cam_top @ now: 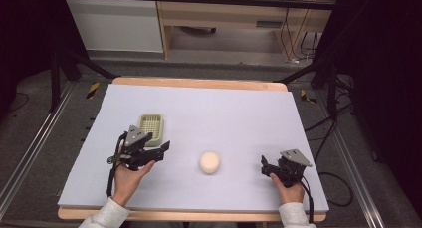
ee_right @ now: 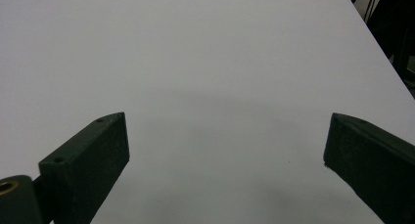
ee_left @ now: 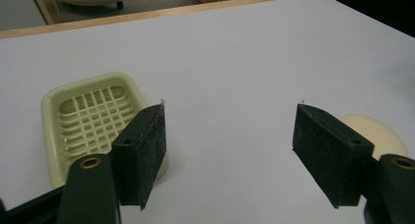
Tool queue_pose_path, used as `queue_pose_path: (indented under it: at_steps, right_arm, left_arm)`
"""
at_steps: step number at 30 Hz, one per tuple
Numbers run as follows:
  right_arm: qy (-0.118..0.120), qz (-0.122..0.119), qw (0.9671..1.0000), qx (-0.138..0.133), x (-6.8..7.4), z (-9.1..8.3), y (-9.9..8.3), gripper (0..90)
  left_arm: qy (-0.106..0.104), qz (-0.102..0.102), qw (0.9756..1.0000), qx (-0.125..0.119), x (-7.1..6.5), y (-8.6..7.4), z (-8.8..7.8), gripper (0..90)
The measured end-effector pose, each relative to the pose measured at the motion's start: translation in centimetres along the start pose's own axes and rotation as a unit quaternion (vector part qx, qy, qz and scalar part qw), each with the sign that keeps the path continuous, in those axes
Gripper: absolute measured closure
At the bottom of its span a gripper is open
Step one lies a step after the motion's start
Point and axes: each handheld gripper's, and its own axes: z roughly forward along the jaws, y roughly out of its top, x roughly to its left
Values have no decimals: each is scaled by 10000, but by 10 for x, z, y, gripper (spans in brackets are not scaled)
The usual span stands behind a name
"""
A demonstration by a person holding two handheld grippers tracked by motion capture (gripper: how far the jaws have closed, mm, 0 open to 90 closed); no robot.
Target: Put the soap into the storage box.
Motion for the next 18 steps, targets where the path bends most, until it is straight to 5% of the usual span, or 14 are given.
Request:
queue_pose_path:
  at_steps: [18]
  right_arm:
    - [-5, 16, 10000, 34, 0, 1, 0, 37]
  left_arm:
    - [-318, 312, 9986, 302, -37, 1, 29, 245]
